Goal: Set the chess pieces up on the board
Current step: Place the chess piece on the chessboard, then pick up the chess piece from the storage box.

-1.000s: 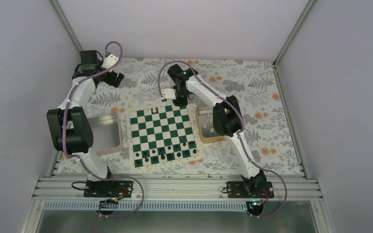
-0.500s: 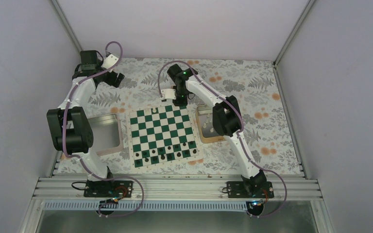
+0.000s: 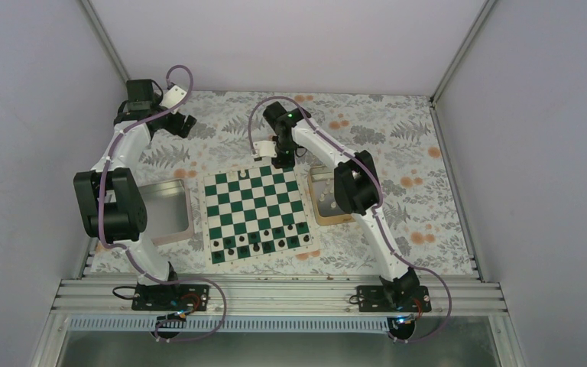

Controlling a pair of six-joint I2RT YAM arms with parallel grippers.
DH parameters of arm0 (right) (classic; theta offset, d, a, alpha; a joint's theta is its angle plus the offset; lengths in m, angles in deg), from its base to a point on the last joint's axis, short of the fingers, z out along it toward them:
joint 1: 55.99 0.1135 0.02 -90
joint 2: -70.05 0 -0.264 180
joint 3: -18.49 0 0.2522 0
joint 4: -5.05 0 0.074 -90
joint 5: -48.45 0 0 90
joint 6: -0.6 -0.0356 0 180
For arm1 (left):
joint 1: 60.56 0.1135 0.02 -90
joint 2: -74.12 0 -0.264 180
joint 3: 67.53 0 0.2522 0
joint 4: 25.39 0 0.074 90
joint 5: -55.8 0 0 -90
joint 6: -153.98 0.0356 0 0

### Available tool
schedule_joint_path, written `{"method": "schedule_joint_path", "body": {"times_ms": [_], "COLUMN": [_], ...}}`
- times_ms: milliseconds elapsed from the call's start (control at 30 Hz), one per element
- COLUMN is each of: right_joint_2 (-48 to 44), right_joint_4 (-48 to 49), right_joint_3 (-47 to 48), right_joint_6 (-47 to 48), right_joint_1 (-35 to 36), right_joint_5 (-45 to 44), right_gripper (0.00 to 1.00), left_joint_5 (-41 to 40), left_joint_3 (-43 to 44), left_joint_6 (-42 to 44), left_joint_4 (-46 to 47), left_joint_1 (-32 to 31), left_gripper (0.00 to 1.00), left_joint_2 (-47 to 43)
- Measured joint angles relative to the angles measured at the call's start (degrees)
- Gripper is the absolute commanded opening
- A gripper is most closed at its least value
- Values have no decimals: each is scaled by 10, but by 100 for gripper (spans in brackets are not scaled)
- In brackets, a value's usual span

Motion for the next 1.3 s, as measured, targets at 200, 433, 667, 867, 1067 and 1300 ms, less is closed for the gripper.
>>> {"method": "schedule_joint_path", "body": {"times_ms": [200, 433, 667, 867, 1067, 1300], "right_joint_2": [0, 0, -55, -202, -299, -318], "right_joint_4": [9, 10, 9, -1, -9, 9], "right_joint_3": [0, -1, -53, -154, -258, -389], "right_joint_6": [0, -1, -13, -25, -39, -42], "right_joint_1": [0, -2, -30, -124, -200, -201], "right_joint_5": [-1, -2, 1, 20, 21, 22], "right_gripper": [21, 24, 25, 24, 21, 20], "left_joint_5": [1, 5, 7, 6, -3, -17], "left_joint_3": [-1, -1, -1, 16, 27, 41], "left_joint_6": [0, 0, 0, -1, -9, -23], "left_joint_4": [0, 0, -4, -17, -17, -17], "left_joint_1": [0, 0, -4, -20, -54, -78], "left_gripper": [100, 100, 100, 100, 100, 100], "left_joint_2": [2, 2, 2, 12, 30, 40]}}
